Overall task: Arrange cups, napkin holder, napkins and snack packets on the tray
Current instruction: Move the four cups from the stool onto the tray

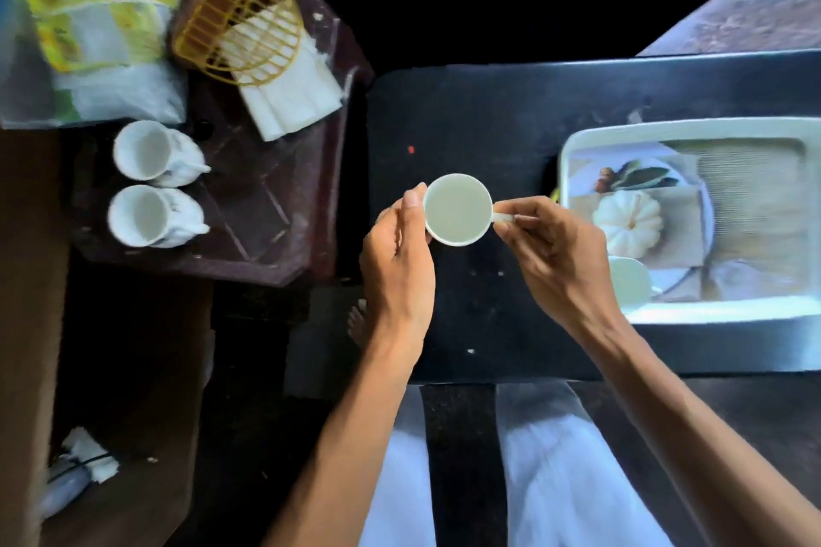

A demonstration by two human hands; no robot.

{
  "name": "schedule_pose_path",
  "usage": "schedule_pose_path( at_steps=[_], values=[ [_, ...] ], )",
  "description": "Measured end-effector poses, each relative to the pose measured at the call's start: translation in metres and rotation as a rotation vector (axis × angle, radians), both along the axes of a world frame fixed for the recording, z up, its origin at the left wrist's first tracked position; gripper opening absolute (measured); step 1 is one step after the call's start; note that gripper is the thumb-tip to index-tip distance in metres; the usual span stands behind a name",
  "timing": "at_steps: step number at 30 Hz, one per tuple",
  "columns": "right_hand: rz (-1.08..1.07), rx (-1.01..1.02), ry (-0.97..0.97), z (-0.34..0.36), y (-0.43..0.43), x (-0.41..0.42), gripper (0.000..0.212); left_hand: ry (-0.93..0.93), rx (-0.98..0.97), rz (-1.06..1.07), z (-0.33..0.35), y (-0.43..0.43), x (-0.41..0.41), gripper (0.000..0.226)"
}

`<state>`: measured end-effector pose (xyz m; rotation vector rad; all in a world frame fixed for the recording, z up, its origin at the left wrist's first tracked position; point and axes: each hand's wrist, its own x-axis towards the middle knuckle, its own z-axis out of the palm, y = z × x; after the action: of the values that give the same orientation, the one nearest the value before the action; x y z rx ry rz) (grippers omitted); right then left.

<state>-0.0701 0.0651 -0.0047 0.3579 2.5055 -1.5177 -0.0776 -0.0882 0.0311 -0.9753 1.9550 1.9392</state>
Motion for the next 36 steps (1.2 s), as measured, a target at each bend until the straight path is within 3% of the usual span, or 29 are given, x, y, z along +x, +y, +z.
schedule_pose_path(
  at_steps=[5, 13, 20, 36],
  values=[
    [-0.182, -0.080, -0.037, -0.001, 0.081, 0.014, 0.015, -0.013, 0.013, -0.094, -0.003, 0.078, 0.000, 0.025],
    [-0.277, -0.056, -0.071, -0.019, 0.159, 0.014, 0.017, -0.023, -0.025, -0.230, -0.023, 0.157, -0.001, 0.036],
    [-0.285, -0.062, -0.077, -0.038, 0.178, 0.013, 0.018, -0.104, -0.066, -0.242, -0.041, 0.176, -0.003, 0.036],
    [-0.190, -0.063, -0.132, -0.060, 0.182, 0.011, 0.015, -0.078, -0.146, -0.214, -0.065, 0.178, 0.001, 0.036]
  ],
)
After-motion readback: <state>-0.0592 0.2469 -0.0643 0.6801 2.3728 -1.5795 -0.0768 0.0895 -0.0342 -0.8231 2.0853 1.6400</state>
